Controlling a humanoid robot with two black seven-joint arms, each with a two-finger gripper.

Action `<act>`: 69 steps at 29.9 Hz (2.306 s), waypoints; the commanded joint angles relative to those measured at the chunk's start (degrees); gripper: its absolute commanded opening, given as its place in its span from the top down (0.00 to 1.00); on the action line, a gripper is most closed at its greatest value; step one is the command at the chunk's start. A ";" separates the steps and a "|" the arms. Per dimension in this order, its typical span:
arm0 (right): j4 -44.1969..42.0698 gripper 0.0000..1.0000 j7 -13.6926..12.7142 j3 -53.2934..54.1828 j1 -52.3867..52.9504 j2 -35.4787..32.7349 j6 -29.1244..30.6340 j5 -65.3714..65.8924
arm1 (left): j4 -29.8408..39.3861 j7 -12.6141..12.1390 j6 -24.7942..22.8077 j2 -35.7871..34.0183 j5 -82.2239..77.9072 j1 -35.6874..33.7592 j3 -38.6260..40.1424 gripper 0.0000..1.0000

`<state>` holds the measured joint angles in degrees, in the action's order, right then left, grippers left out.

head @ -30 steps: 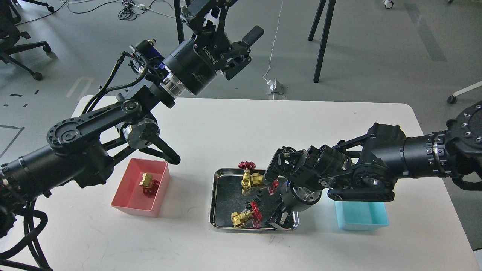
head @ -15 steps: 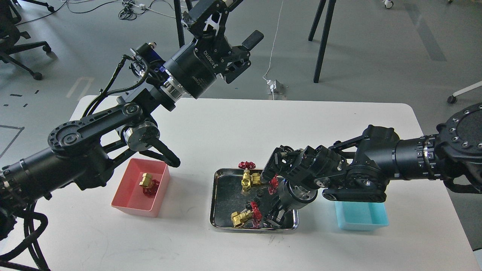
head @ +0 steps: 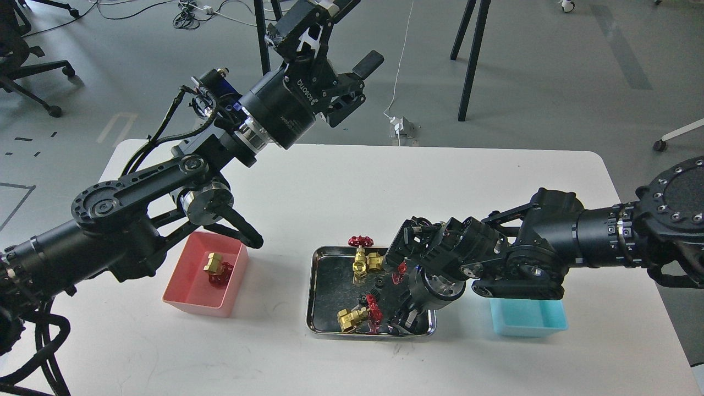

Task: Place valve in pink box and gear in blue box

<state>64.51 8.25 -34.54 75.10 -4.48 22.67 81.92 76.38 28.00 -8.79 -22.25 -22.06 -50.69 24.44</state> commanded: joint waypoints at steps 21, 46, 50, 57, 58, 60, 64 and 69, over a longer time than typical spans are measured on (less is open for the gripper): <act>0.09 0.73 0.10 0.00 -0.13 -0.27 0.09 -0.01 | 0.00 0.00 0.00 2.13 -1.14 1.30 0.00 0.06; 15.02 0.94 0.45 8.87 8.39 -26.96 0.18 -6.07 | -0.27 0.00 0.00 3.88 -1.93 1.39 0.00 0.06; 18.89 0.94 0.63 10.20 8.48 -39.00 0.62 -6.07 | -0.27 0.00 0.09 4.67 -1.93 1.30 0.00 0.06; 23.38 0.94 0.63 9.67 6.99 -50.62 0.88 -5.28 | -0.27 0.00 0.27 5.99 -2.02 1.48 0.00 0.06; 23.29 0.93 0.54 9.58 6.03 -50.80 0.88 -5.19 | -0.27 0.00 0.27 6.08 -2.02 1.56 0.00 0.06; 23.20 0.93 0.54 9.58 4.10 -50.89 0.88 -4.93 | -0.27 0.00 0.35 6.17 -2.02 1.56 0.00 0.06; 23.20 0.93 0.19 9.58 2.33 -51.07 1.06 -3.53 | -0.27 0.00 0.27 6.08 -2.02 1.56 0.00 0.06; 23.12 0.87 -0.16 9.41 1.36 -52.03 1.85 -3.43 | -0.62 0.00 0.35 5.73 -1.93 1.39 0.00 0.06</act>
<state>87.66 8.25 -25.06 76.81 -55.80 23.91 78.38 76.07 28.00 -8.45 -16.31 -24.08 -49.14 24.42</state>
